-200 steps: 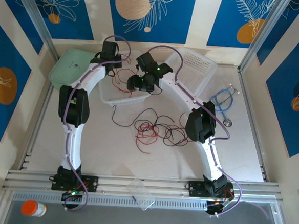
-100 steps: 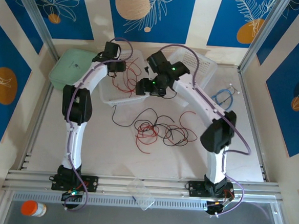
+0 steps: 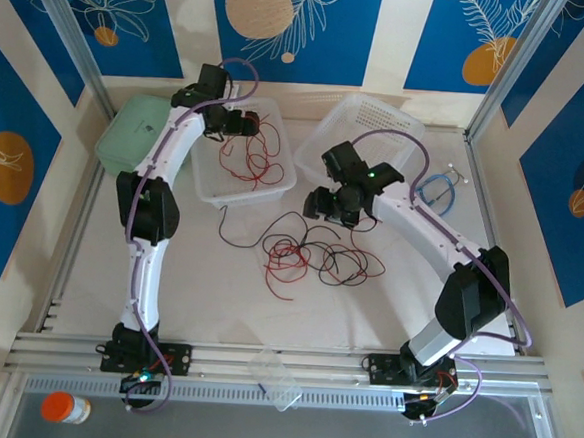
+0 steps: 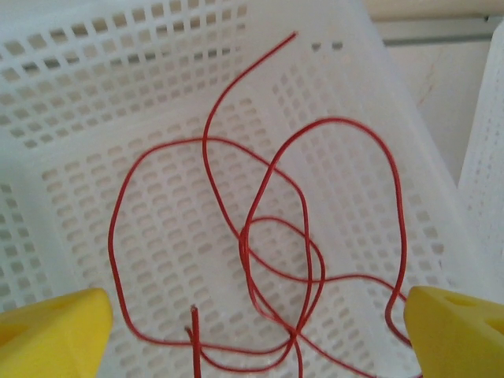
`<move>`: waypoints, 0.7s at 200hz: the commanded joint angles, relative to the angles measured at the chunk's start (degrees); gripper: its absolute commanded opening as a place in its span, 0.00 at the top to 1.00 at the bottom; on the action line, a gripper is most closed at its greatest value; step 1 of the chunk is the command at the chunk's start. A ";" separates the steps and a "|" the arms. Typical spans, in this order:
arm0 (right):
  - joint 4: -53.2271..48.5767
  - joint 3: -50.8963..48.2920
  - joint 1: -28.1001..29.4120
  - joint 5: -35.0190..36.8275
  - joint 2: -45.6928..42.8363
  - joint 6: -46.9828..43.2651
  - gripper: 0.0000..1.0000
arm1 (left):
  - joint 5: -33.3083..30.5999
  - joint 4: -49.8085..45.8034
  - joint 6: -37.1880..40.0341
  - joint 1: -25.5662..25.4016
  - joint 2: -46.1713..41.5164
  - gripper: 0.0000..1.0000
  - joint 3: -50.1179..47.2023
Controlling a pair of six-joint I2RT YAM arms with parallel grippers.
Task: Untangle the cables
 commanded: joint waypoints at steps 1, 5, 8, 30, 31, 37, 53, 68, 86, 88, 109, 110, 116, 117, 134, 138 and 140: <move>2.90 -1.58 1.49 2.80 0.32 2.34 0.41 | 0.84 -9.34 1.14 0.11 -1.20 0.05 2.50; 3.04 -1.87 1.69 3.03 0.51 2.52 0.41 | 0.99 -10.49 1.11 0.07 -0.56 0.05 2.96; 3.19 -2.11 1.85 3.11 0.64 2.55 0.42 | 1.13 -11.41 1.17 0.07 -0.15 0.05 3.29; 4.26 -3.26 2.68 3.10 0.93 3.23 0.43 | 1.66 -17.70 1.99 0.01 2.81 0.20 5.97; 4.29 -3.29 2.69 3.13 0.93 3.24 0.43 | 1.66 -18.01 2.03 -0.01 2.98 0.21 6.14; 4.36 -3.40 2.86 3.30 0.91 3.34 0.43 | 1.59 -19.47 2.38 -0.09 3.76 0.32 6.93; 4.67 -3.45 3.26 3.68 0.84 3.52 0.45 | 0.87 -21.66 2.72 -0.04 4.65 0.64 7.80; 5.18 -3.30 3.43 3.36 0.76 3.34 0.46 | 1.65 -22.35 3.00 -0.26 4.49 0.84 7.80; 6.26 -2.90 3.49 1.95 0.90 3.09 0.49 | 4.95 -22.67 2.96 -0.43 3.72 0.92 7.88; 6.44 -2.84 3.49 1.75 0.97 3.02 0.49 | 5.29 -22.75 2.99 -0.40 3.63 0.91 7.98; 6.65 -1.37 3.40 -0.30 2.00 2.20 0.49 | 7.97 -25.69 3.34 -0.35 4.01 0.84 11.35; 6.63 -1.29 3.40 -0.42 1.99 2.16 0.49 | 8.06 -25.96 3.36 -0.32 4.11 0.84 11.47; 6.65 -0.96 3.38 -1.06 2.29 1.91 0.49 | 8.67 -27.45 3.72 -0.25 4.56 0.80 12.97; 6.68 -0.86 3.34 -1.20 2.32 1.88 0.49 | 8.77 -27.72 3.77 -0.23 4.65 0.79 13.24; 6.72 -0.17 3.22 -3.20 2.74 1.17 0.49 | 8.67 -31.34 4.80 -0.07 5.67 0.65 16.25; 6.79 0.06 3.18 -3.68 2.86 1.00 0.49 | 7.87 -31.84 4.95 0.00 5.78 0.61 16.37; 6.70 0.16 3.15 -3.87 2.87 0.87 0.49 | 7.29 -32.09 5.07 0.00 5.79 0.59 16.38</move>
